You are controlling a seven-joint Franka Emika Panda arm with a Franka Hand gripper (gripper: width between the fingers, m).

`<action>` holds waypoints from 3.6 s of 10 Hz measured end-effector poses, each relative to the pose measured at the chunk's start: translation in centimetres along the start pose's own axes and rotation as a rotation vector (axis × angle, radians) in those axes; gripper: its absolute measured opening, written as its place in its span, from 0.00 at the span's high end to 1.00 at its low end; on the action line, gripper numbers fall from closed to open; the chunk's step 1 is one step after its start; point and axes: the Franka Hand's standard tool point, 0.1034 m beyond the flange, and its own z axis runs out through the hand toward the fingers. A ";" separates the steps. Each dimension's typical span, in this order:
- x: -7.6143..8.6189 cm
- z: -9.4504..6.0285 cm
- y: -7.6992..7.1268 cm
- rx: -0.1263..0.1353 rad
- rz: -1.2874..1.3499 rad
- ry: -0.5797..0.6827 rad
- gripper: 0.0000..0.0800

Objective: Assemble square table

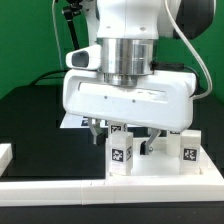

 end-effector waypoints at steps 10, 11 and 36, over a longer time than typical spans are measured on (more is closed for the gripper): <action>-0.4 0.3 1.5 0.048 0.991 -0.030 0.64; -0.6 0.2 1.6 0.073 1.122 -0.056 0.64; -0.6 0.3 1.1 0.089 0.725 -0.029 0.64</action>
Offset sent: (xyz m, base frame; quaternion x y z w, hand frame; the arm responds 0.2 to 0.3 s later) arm 0.0000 0.0000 0.0000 0.0000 0.0000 0.1296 0.9916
